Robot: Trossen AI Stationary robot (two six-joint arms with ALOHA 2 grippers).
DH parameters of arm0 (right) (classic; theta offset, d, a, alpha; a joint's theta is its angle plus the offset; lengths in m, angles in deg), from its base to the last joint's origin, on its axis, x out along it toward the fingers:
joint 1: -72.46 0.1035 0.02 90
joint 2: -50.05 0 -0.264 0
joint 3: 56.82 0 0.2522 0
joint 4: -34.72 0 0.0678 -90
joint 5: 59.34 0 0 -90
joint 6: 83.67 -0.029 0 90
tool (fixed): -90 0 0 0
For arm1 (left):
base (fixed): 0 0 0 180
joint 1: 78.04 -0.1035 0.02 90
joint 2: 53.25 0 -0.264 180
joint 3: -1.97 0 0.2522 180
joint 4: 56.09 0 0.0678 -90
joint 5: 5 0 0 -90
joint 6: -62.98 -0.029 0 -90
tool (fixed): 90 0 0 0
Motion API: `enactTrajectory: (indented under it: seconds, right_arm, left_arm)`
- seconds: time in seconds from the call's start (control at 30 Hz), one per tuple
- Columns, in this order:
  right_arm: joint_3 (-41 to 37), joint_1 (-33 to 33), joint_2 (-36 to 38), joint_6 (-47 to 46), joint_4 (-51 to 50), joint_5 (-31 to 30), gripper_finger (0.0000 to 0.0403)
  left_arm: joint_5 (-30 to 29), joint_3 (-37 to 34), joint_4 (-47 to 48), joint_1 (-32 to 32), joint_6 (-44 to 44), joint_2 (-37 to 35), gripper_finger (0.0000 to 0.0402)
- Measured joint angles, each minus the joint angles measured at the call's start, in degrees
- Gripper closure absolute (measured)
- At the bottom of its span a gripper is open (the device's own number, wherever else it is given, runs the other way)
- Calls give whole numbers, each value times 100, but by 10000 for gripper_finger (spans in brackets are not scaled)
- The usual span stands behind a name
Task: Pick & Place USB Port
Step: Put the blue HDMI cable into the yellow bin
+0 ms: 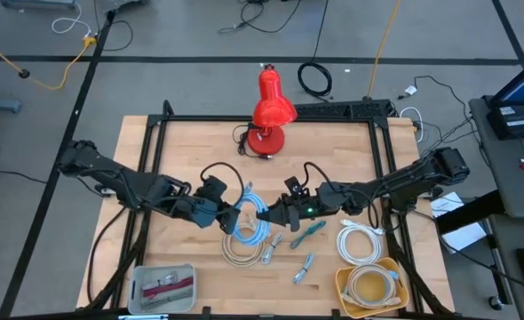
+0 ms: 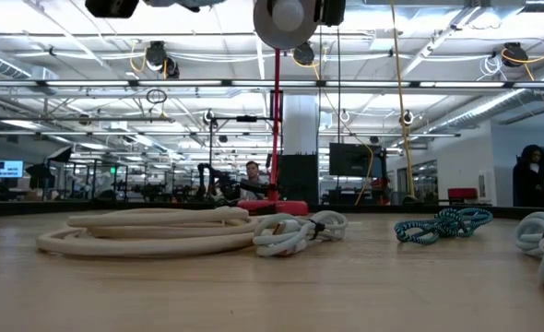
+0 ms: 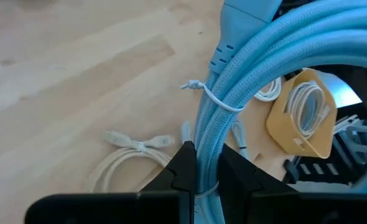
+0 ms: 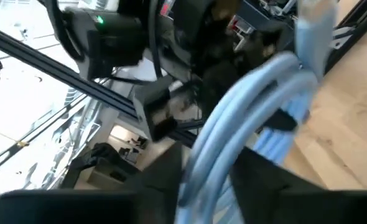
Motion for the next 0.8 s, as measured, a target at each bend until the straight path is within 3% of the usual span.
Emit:
enactTrajectory:
  seconds: [0.1, 0.33, 0.63, 0.8]
  right_arm:
    - [0, 82, 2, 159, 61, 9, 373]
    - [9, 342, 5, 438, 183, 86, 374]
    - [-16, 703, 60, 490, 1130, 823, 374]
    - [-13, 974, 123, 528, 1897, 1080, 374]
  left_arm:
    - [-31, 282, 55, 68, -338, -21, 340]
    - [-50, 1107, 605, 544, -772, -35, 308]
    - [-1972, 1265, 998, 1249, -520, -583, 306]
    - [-2306, 1256, 1562, 1096, -457, -682, 306]
